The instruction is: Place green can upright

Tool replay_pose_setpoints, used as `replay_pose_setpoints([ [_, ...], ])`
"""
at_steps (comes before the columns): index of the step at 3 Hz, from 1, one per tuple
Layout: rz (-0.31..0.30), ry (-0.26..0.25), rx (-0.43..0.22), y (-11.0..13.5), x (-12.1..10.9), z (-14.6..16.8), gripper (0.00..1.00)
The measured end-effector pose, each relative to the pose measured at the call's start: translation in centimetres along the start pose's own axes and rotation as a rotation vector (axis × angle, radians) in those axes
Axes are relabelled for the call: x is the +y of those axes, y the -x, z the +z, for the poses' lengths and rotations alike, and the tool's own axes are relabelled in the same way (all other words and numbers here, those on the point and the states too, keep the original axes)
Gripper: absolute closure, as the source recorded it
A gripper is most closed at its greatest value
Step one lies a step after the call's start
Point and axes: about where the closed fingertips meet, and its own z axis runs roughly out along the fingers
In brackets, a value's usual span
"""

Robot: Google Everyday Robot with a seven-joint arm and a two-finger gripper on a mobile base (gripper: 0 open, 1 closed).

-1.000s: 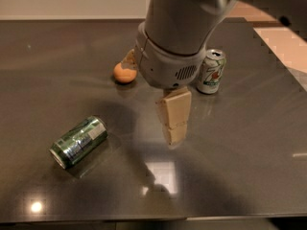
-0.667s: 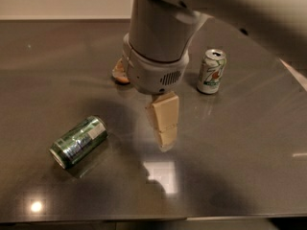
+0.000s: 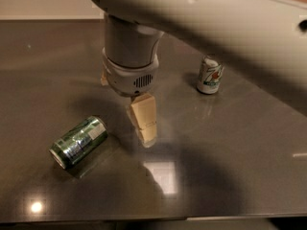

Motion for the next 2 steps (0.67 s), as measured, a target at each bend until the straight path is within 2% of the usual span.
replay_pose_setpoints([
  [2,-0.031,0.041,0.015,1.4,-1.6,2.3,0.00],
])
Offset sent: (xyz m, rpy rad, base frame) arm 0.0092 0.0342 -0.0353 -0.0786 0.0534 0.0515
